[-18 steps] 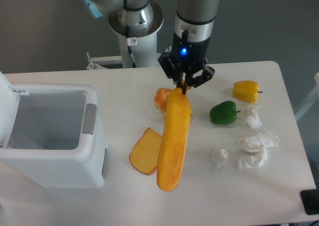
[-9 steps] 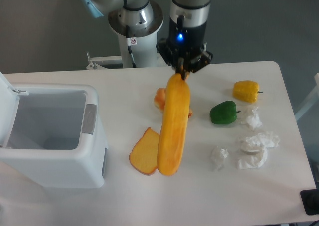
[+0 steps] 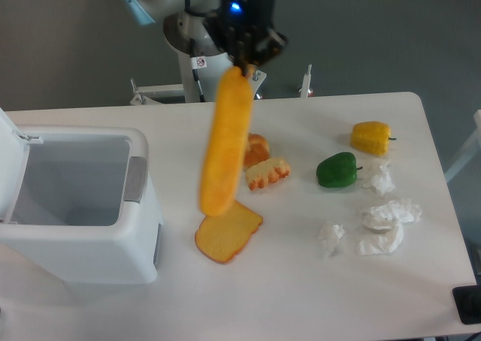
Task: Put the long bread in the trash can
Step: 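Carry the hanging bread over the white trash can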
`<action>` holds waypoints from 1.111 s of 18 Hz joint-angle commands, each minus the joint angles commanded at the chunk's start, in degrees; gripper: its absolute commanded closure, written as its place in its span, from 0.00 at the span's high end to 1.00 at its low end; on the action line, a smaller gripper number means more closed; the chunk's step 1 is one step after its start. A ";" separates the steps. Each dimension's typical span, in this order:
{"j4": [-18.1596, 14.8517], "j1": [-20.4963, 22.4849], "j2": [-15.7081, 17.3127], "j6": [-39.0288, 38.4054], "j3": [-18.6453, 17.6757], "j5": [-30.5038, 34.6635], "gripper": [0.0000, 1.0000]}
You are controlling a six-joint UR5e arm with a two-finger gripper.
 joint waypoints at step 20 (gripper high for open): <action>-2.55 -5.28 0.79 0.00 0.00 -13.02 0.01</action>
